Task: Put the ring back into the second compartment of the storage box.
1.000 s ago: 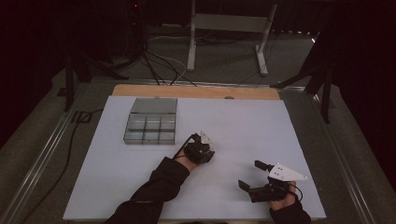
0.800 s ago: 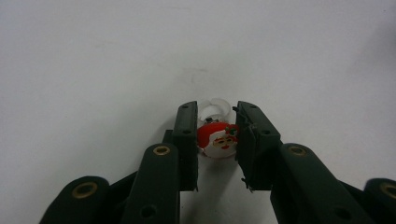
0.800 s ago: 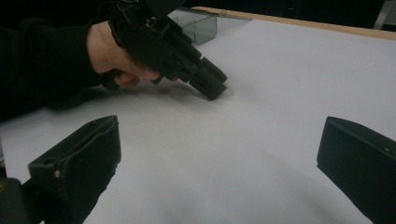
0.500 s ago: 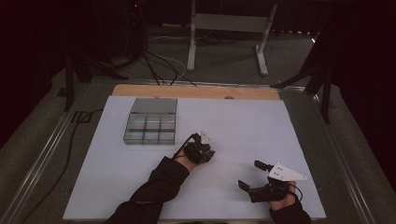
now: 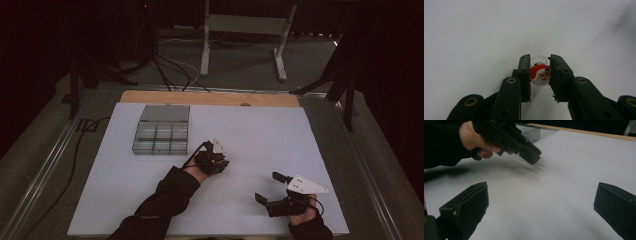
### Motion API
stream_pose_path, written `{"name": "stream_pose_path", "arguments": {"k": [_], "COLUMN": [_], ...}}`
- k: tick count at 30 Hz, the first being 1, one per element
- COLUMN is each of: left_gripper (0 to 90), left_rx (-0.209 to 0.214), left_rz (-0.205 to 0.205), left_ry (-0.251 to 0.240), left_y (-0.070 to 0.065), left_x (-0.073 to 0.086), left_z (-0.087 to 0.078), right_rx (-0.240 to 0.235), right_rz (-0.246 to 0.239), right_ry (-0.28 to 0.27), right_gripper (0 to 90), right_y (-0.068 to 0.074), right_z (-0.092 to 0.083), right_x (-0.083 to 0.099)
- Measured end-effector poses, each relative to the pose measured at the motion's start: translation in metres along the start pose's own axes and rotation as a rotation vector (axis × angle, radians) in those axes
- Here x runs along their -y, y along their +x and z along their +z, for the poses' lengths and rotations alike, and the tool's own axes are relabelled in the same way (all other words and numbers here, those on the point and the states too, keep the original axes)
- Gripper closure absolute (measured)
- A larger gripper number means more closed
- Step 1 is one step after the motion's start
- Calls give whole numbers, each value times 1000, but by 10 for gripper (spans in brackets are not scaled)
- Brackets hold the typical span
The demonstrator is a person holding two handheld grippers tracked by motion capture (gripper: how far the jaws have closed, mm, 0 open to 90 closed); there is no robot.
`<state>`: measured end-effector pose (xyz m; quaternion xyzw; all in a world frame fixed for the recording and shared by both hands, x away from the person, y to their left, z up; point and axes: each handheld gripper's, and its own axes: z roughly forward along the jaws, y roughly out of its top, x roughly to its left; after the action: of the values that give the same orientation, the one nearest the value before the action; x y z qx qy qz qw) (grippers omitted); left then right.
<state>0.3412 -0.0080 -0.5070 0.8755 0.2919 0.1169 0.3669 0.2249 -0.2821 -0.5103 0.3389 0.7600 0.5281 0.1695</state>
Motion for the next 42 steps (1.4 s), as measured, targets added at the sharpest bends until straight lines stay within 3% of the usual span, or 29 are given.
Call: {"name": "stream_pose_path", "arguments": {"k": [15,42], "left_gripper": [727,728], "left_rx": [13,-14], "left_rz": [2,-11], "left_ry": [-5,-20], "left_y": [5,23], "left_x": [-1,1], "left_z": [-12,-35], "right_rx": [1,4], "right_rz": [-1,-1], "right_ry": [2,2], "right_gripper": [0,0], "right_y": [0,0], "right_z": [1,1], "right_x": [0,1]}}
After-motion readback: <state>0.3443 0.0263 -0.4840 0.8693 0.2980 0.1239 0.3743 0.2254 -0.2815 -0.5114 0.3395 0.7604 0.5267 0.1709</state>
